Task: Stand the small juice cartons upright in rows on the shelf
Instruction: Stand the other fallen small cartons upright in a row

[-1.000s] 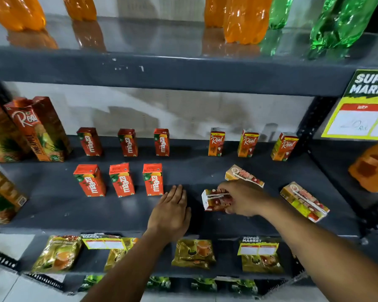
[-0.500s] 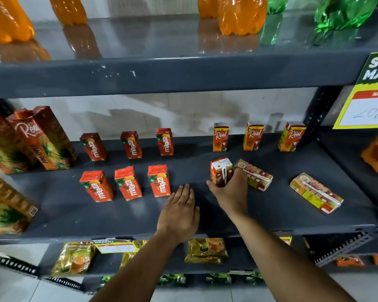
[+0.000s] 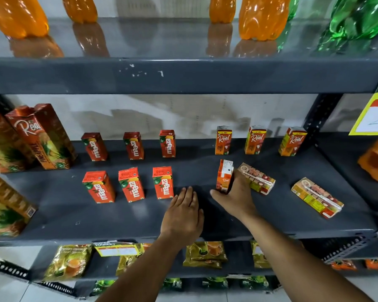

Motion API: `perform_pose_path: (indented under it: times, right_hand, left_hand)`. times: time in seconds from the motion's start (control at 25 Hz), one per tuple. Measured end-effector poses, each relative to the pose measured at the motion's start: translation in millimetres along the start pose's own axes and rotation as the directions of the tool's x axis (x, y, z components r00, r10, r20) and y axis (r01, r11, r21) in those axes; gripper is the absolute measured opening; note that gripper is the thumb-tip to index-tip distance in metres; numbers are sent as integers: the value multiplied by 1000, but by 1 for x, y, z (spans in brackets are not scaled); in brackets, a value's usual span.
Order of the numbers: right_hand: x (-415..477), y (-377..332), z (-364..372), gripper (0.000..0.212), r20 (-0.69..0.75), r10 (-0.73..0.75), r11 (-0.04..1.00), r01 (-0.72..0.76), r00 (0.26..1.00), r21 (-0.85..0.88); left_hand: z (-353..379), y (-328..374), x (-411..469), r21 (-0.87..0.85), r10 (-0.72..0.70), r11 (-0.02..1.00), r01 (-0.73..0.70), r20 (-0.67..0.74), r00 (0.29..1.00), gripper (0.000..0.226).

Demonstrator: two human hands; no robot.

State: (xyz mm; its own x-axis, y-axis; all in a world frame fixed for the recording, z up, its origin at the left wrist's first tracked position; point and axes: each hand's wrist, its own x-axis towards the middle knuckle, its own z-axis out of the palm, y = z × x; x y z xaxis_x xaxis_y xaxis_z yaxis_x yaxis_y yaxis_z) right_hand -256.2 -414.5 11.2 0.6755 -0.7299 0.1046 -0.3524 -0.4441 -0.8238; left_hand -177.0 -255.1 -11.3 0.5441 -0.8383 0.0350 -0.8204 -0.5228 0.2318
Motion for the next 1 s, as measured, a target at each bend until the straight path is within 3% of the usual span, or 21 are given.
perform_pose_path:
  times: [0.08, 0.16, 0.28, 0.44, 0.52, 0.6, 0.68, 0.76, 0.84, 0.92, 1.0]
  right_hand:
    - [0, -1, 3, 53, -50, -31, 994, 26, 998, -103]
    - [0, -2, 2, 47, -40, -16, 997, 13, 999, -78]
    - [1, -6, -10, 44, 139, 10, 998, -1, 990, -62]
    - [4, -18, -33, 37, 391, 67, 988, -7, 918, -153]
    - [3, -16, -38, 43, 436, 68, 979, 24, 897, -203]
    - [-3, -9, -43, 52, 335, -23, 962, 111, 942, -248]
    - [-4, -3, -57, 56, 90, -152, 904, 176, 984, -390]
    - [9, 6, -78, 61, -34, -142, 772, 89, 989, -630]
    - [26, 11, -94, 61, 12, 93, 701, -57, 996, -711]
    - [32, 13, -100, 50, 126, 273, 717, -114, 954, -687]
    - [35, 15, -106, 52, 156, 233, 763, -81, 960, -641]
  left_hand:
    - [0, 1, 0, -3, 0, 1000, 0, -3, 1000, 62]
    - [0, 1, 0, -11, -4, 1000, 4, 2, 1000, 62]
    - [0, 0, 0, -15, -8, 1000, 8, 6, 1000, 62]
    - [1, 0, 0, -4, -5, 1000, 5, 2, 1000, 62]
    - [1, 0, 0, -2, -7, 1000, 7, 2, 1000, 62]
    - [0, 1, -1, -2, -8, 1000, 8, 2, 1000, 62]
    - [0, 1, 0, -7, -10, 1000, 10, -3, 1000, 61]
    - [1, 1, 1, -1, -7, 1000, 7, 0, 1000, 61]
    - [1, 2, 0, 8, -11, 1000, 11, -1, 1000, 61]
    - [0, 2, 0, 11, -21, 1000, 21, 2, 1000, 61]
    - [0, 2, 0, 10, -24, 1000, 24, 4, 1000, 61]
